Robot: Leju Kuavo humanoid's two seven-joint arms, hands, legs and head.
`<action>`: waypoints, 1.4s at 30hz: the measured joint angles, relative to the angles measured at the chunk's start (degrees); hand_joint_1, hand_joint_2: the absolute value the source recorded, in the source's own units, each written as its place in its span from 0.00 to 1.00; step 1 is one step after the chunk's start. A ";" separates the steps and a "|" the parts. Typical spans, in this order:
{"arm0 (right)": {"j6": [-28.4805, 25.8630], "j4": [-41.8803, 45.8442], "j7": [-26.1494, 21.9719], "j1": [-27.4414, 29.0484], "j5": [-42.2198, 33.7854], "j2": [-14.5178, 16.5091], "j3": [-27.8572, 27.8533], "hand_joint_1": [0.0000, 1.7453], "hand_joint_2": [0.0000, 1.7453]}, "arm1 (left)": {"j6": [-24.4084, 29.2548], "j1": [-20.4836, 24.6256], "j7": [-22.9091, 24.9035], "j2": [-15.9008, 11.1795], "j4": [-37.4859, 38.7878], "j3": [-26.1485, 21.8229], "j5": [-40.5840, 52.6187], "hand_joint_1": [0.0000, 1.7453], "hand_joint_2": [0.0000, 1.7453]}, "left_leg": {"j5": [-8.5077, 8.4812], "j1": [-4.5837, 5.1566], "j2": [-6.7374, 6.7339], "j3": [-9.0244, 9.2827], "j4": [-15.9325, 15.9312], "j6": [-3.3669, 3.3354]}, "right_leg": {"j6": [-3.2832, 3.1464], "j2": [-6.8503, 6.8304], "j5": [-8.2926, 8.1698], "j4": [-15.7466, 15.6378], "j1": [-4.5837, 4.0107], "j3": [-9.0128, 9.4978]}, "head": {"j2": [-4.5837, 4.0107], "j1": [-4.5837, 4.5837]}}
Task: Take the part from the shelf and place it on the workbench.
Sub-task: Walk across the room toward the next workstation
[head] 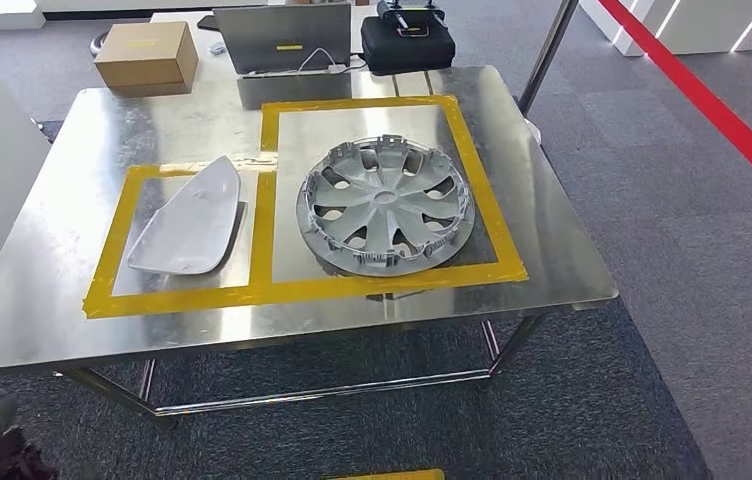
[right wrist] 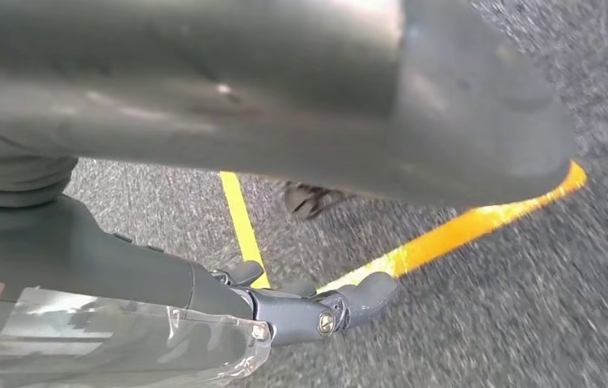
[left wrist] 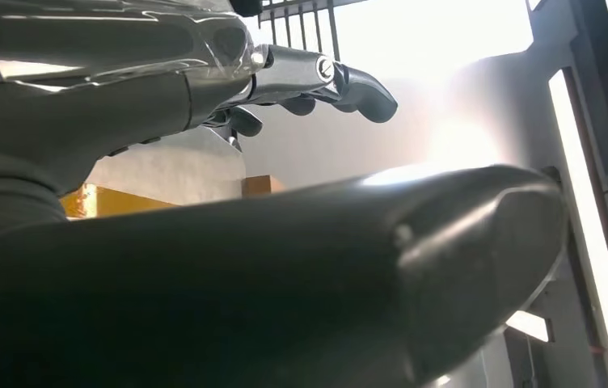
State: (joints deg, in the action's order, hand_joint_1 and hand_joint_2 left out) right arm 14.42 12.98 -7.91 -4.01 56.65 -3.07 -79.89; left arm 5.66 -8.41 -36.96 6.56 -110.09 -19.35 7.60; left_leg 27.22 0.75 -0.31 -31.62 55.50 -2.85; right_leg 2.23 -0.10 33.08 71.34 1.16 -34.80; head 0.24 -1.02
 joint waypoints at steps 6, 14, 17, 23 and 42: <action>1.25 -0.10 -0.81 -0.73 1.74 0.58 1.99 0.00 0.00 | -0.88 -3.71 0.92 -0.69 -2.01 -0.25 -0.11 0.00 0.00 | -2.38 0.29 -0.19 -2.13 0.73 1.34 | -1.61 0.10 -1.79 -16.55 -0.98 10.05 | 0.00 -0.06; -0.47 -0.25 3.91 -0.62 2.50 1.30 2.63 0.00 0.00 | -3.65 -6.73 3.57 -0.63 -2.85 -0.42 3.28 0.00 0.00 | 8.10 -1.04 0.25 -5.48 16.78 3.66 | -2.74 -0.85 -6.19 -16.33 -0.46 4.40 | 0.00 -0.54; -0.46 -0.26 4.27 -0.65 2.84 1.57 3.08 0.00 0.00 | -6.57 -7.20 4.90 -0.62 -2.22 -1.00 4.68 0.00 0.00 | 4.15 -1.39 0.23 2.16 7.75 3.74 | -2.01 -0.87 -7.54 -15.31 -0.34 1.99 | 0.00 -0.56; 1.26 -0.32 1.29 -0.71 3.64 2.04 3.83 0.00 0.00 | -13.13 -7.66 5.64 0.20 2.08 -3.22 7.75 0.00 0.00 | 4.38 -0.95 0.12 6.23 -1.47 1.52 | 0.15 -0.77 -8.74 -14.30 -0.10 0.23 | 0.00 -0.48; 3.01 -0.77 -0.08 -1.92 6.75 3.34 7.55 0.00 0.00 | -10.27 6.97 4.11 -2.81 69.38 -14.09 37.23 0.00 0.00 | 7.17 -0.47 0.27 -5.38 10.98 3.21 | -3.29 -0.56 -5.44 -17.67 -0.77 6.99 | 0.00 -0.69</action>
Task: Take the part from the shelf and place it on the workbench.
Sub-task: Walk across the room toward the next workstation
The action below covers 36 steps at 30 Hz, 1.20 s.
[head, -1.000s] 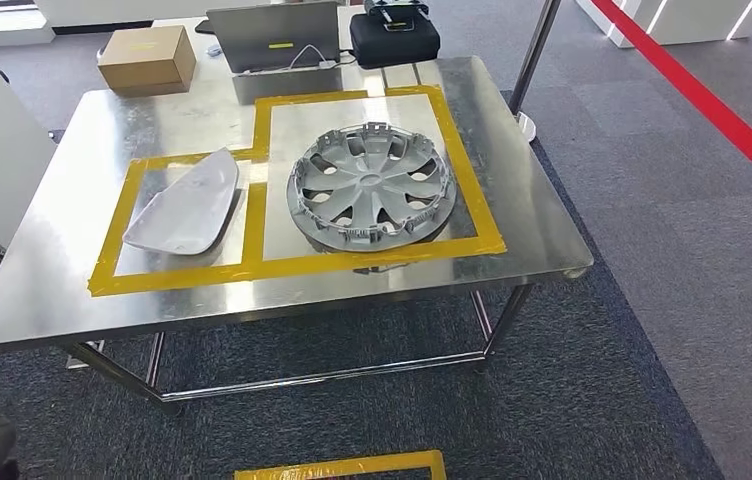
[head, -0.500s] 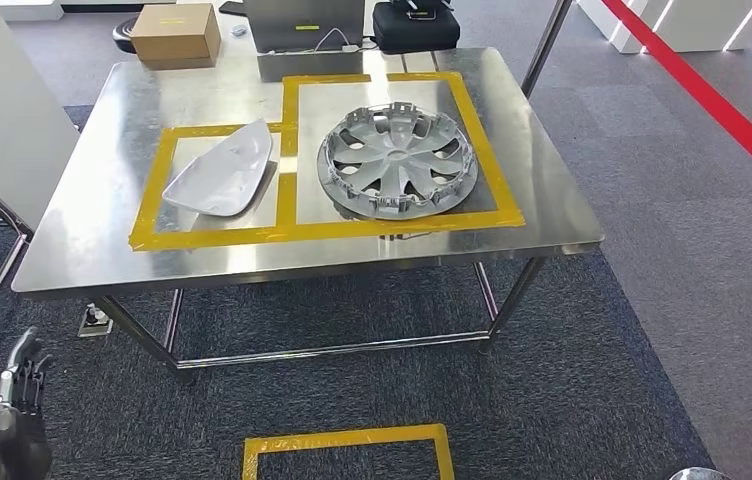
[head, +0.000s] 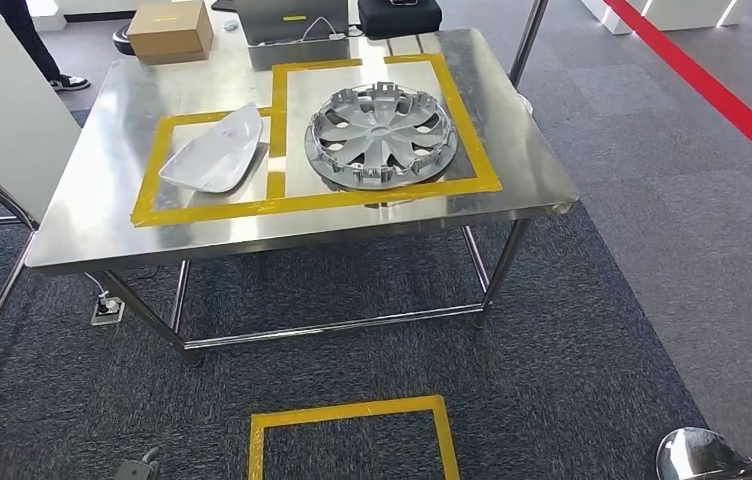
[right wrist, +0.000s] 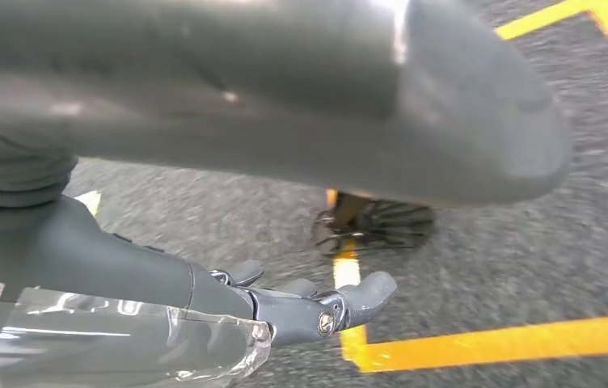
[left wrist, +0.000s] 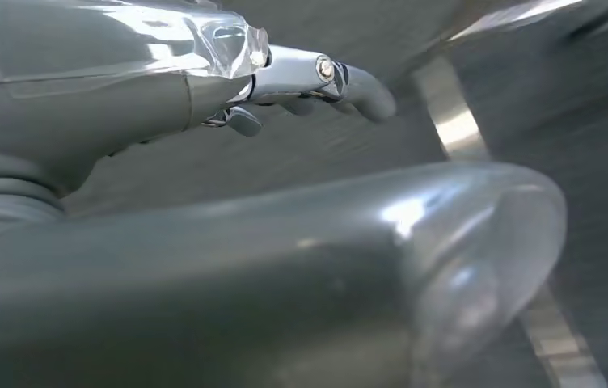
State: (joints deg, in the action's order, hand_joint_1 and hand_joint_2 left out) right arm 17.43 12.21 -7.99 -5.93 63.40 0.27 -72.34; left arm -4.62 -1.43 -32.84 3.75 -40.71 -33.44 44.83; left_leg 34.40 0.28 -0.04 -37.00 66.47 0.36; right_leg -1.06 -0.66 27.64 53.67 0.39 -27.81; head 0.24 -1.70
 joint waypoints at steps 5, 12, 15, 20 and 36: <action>-0.01 -0.18 1.73 0.23 1.04 0.64 0.71 0.00 0.00 | 0.77 2.04 10.96 -2.32 16.65 -0.83 1.35 0.00 0.00 | -3.28 -1.10 -0.04 5.40 -0.23 0.70 | 0.76 -0.04 -2.35 2.11 0.16 -4.79 | 0.00 -0.09; 0.44 -0.43 2.78 0.30 2.82 1.90 2.52 0.00 0.00 | 0.35 3.25 24.77 -3.46 25.30 -3.48 -0.47 0.00 0.00 | -3.21 -0.83 0.13 10.52 -11.57 -1.62 | 3.33 -0.22 -2.63 4.53 0.35 -7.90 | 0.00 0.01; 0.70 -0.57 2.57 0.35 3.82 2.64 3.61 0.00 0.00 | 0.11 3.61 25.58 -3.51 26.56 -4.91 -1.14 0.00 0.00 | -5.19 -0.71 -0.25 8.26 -11.59 -2.87 | 3.89 0.03 5.94 13.85 0.45 -10.37 | 0.00 0.32; 0.81 -0.61 1.56 0.05 4.95 3.48 5.26 0.00 0.00 | -0.16 3.91 25.51 -3.46 27.59 -6.33 -1.40 0.00 0.00 | -8.53 -0.38 -0.50 4.56 -11.25 -2.61 | 3.23 0.24 3.52 15.09 0.39 -4.42 | 0.00 0.42; 1.20 -0.69 2.94 -0.39 6.08 4.26 7.43 0.00 0.00 | -0.50 4.90 24.13 -3.04 28.38 -7.48 -0.25 0.00 0.00 | -3.90 -0.90 -0.06 6.63 -0.46 0.59 | 0.67 -0.36 -3.24 2.32 -0.03 -5.40 | 0.00 -0.12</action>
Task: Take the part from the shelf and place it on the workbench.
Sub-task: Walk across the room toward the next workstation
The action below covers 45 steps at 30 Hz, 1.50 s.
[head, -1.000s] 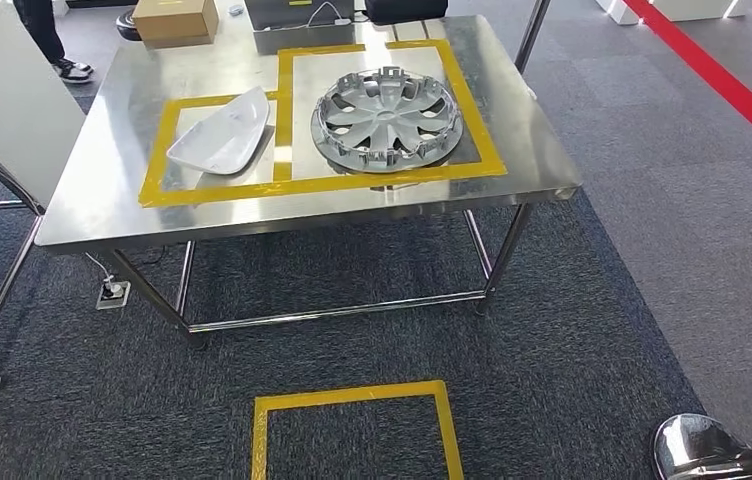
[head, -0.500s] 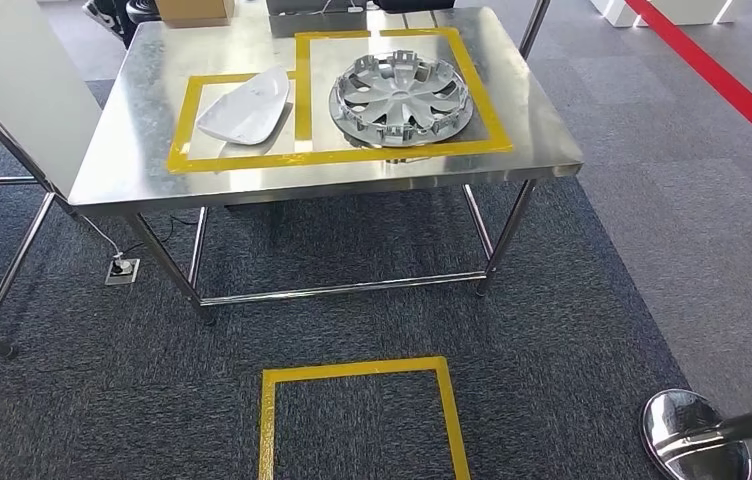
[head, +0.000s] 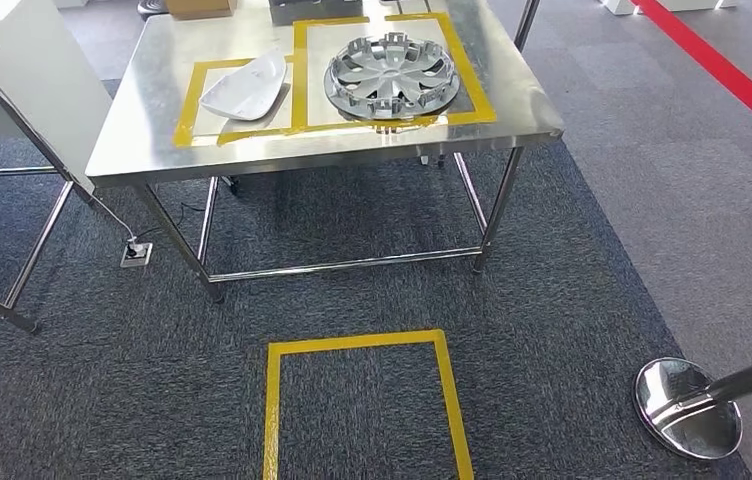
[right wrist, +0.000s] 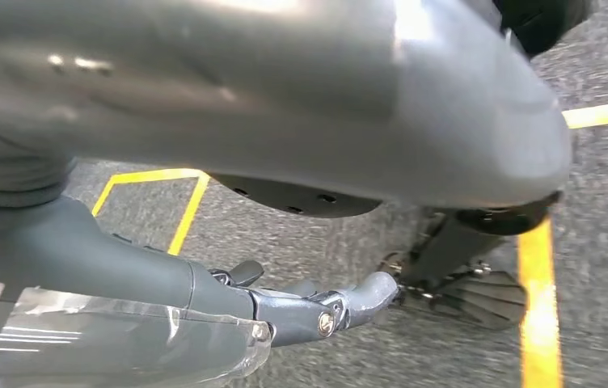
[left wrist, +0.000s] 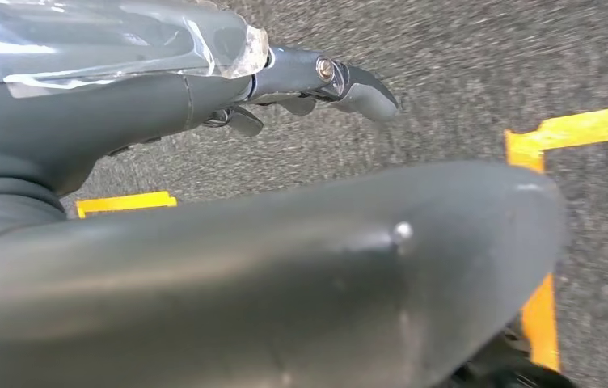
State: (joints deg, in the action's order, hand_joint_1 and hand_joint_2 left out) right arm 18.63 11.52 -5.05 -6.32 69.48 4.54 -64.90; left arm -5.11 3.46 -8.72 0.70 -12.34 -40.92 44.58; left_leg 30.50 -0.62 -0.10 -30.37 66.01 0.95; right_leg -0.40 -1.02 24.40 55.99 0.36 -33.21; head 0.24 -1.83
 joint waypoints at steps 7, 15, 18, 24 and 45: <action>-0.04 -0.01 0.07 0.32 -0.12 0.00 0.09 0.00 0.00 | -0.89 0.53 0.39 -0.13 0.32 -0.42 -0.20 0.00 0.00 | 1.06 0.34 -0.39 5.66 -11.73 -2.87 | 2.30 0.12 0.28 2.96 0.11 -3.07 | 0.00 0.23; -0.61 -0.02 0.94 0.47 -2.04 -0.03 -0.09 0.00 1.00 | -1.11 0.54 1.65 -0.19 0.43 -1.81 -1.66 0.00 0.00 | -4.31 0.65 -0.74 -1.65 -10.75 -3.18 | 2.12 0.45 5.00 11.83 0.10 2.06 | 0.00 0.51; -1.04 -0.02 3.64 0.25 -3.28 -0.14 -0.68 0.00 1.00 | -1.78 0.59 1.38 -0.03 0.43 -2.93 -2.89 0.00 0.00 | -5.65 0.79 -0.77 -2.77 -10.05 -2.34 | 1.30 0.51 6.99 -0.57 -0.22 10.08 | 0.00 0.45; -1.60 -0.02 5.29 0.77 -3.84 -0.06 -1.73 0.00 1.00 | -2.22 0.38 0.63 0.41 0.45 -4.73 -3.76 0.00 1.00 | -0.03 0.32 -0.25 -6.01 -2.87 -0.32 | -0.65 0.16 5.57 -2.24 -0.05 8.54 | 0.00 0.14; -5.70 0.96 5.54 2.79 -12.07 -1.74 7.53 0.00 1.00 | -3.50 -0.62 0.73 1.50 -0.01 -1.83 -10.44 0.00 1.00 | -1.22 0.66 -0.21 1.96 -10.26 -1.87 | 1.11 0.13 2.82 -0.39 -0.03 3.94 | 0.00 0.22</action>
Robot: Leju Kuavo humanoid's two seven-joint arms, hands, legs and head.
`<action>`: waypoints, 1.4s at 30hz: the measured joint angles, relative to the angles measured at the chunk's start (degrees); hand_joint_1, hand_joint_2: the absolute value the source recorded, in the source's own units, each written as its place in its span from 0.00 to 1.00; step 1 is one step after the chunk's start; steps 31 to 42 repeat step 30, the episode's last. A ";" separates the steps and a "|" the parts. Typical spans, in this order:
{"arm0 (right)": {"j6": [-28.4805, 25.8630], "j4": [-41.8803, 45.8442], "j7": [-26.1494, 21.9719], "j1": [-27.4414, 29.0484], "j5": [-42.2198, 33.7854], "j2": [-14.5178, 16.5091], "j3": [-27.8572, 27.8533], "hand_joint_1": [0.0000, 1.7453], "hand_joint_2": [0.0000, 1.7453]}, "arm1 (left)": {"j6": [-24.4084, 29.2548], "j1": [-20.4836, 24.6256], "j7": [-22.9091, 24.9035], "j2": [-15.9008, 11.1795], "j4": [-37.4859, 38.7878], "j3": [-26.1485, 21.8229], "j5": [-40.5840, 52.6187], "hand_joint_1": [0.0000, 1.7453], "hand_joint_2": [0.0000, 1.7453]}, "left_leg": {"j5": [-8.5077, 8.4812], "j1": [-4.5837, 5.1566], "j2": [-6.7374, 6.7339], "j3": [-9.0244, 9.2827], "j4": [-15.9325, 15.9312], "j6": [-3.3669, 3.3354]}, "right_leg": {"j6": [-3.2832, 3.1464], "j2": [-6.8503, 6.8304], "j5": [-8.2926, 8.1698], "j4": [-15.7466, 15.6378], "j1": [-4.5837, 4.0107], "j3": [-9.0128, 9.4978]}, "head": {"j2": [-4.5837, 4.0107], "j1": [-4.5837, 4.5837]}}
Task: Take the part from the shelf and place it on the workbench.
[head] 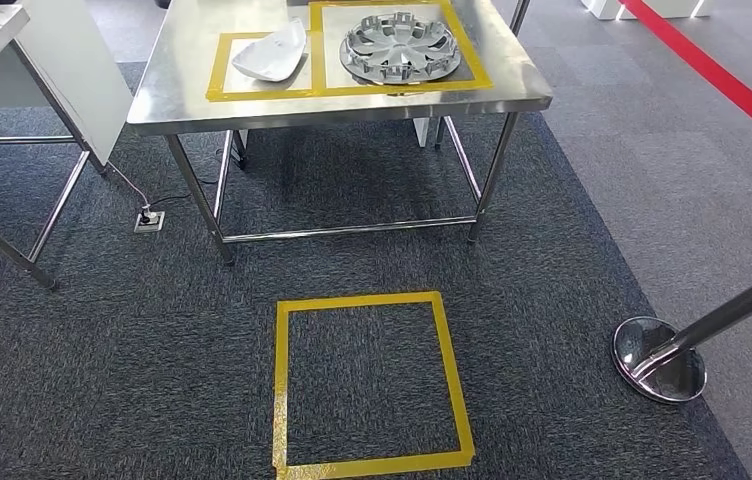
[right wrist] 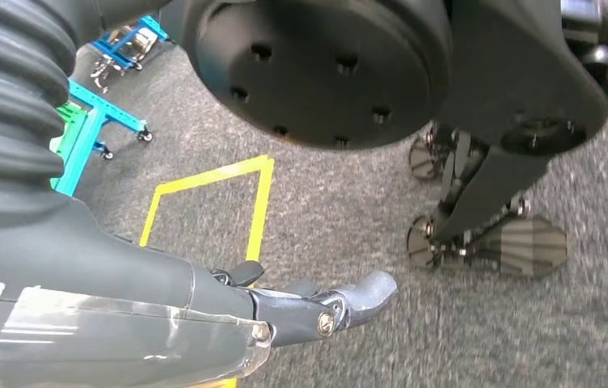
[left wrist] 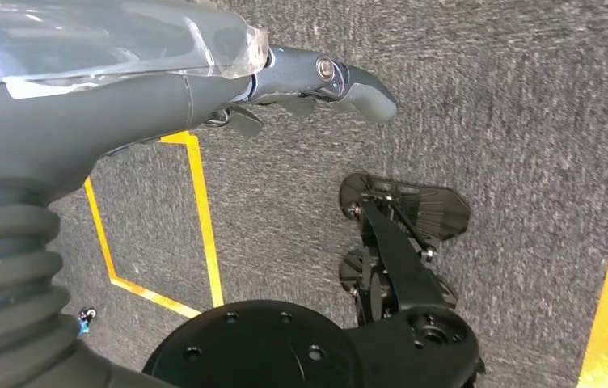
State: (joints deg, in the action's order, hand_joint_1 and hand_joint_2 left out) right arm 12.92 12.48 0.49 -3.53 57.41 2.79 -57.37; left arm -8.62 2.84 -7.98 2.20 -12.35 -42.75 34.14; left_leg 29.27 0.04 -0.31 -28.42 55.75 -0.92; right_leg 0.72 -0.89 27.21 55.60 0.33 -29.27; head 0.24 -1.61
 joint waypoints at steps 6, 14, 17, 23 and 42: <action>-1.79 1.04 -0.10 1.54 -8.01 -0.40 7.64 0.00 1.00 | 1.20 -1.51 1.05 -0.10 -1.21 5.22 -4.78 0.00 1.00 | -0.03 -0.06 0.00 -0.12 0.04 -0.04 | 0.28 0.00 -0.05 0.07 -0.07 -0.19 | 0.00 -0.03; -4.17 2.66 -0.21 3.61 -18.59 -1.05 17.92 0.00 0.00 | 2.85 -3.34 2.46 -0.21 -2.97 12.71 -11.05 0.00 0.00 | -0.14 -0.21 -0.01 -0.23 0.03 0.10 | 0.25 0.00 -0.03 0.23 -0.23 -0.39 | 0.00 -0.03; -5.03 3.25 -0.22 4.38 -22.48 -1.24 21.73 0.00 0.00 | 3.38 -4.09 3.00 -0.29 -3.66 15.53 -13.39 0.00 0.00 | -0.16 -0.21 -0.01 -0.27 0.03 0.11 | 0.25 0.00 -0.03 0.25 -0.23 -0.43 | 0.00 -0.02; -6.76 4.50 -0.25 5.92 -30.30 -1.55 29.32 0.00 0.00 | 4.57 -5.51 4.04 -0.58 -5.01 21.21 -18.02 0.00 0.00 | -0.17 -0.21 -0.01 -0.29 0.03 0.12 | 0.24 0.00 -0.03 0.26 -0.23 -0.45 | 0.00 -0.02; -8.65 5.87 -0.26 7.62 -38.82 -1.83 37.58 0.00 0.00 | 5.91 -7.04 5.16 -0.89 -6.51 27.37 -23.11 0.00 0.00 | -0.17 -0.21 -0.01 -0.31 0.03 0.12 | 0.24 0.00 -0.03 0.26 -0.23 -0.47 | 0.00 -0.02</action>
